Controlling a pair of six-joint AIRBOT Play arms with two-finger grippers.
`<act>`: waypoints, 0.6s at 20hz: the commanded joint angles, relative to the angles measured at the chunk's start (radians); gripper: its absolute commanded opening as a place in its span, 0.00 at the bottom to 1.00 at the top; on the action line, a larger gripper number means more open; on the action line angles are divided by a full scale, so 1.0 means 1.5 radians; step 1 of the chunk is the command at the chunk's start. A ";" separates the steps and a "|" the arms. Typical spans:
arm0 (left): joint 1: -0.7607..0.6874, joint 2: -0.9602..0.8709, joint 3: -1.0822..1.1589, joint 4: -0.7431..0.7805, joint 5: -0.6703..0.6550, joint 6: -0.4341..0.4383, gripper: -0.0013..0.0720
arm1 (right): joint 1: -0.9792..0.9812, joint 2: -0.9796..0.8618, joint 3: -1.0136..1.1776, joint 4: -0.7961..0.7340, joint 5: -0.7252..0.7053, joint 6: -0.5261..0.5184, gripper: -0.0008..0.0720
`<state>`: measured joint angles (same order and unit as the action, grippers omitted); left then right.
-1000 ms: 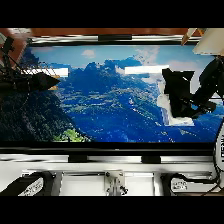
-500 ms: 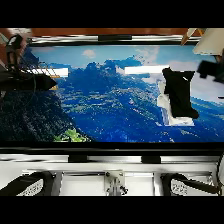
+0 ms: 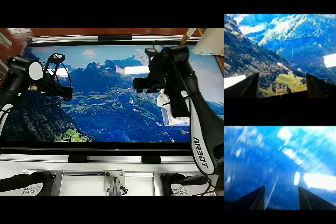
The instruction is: Fold the shirts.
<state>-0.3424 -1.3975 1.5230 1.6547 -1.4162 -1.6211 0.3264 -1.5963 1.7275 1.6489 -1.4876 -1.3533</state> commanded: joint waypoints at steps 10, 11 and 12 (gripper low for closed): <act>-0.010 -0.023 0.005 0.014 -0.025 -0.008 0.97 | 0.017 -0.032 -0.007 0.047 -0.039 0.006 0.74; -0.010 -0.022 0.005 0.014 -0.024 -0.001 0.97 | 0.017 -0.032 -0.007 0.047 -0.039 0.006 0.74; -0.010 -0.022 0.005 0.014 -0.023 0.003 0.97 | 0.017 -0.032 -0.007 0.047 -0.039 0.006 0.74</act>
<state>-0.3569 -1.4322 1.5291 1.6749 -1.4509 -1.6390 0.3508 -1.6428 1.7172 1.7157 -1.5440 -1.3449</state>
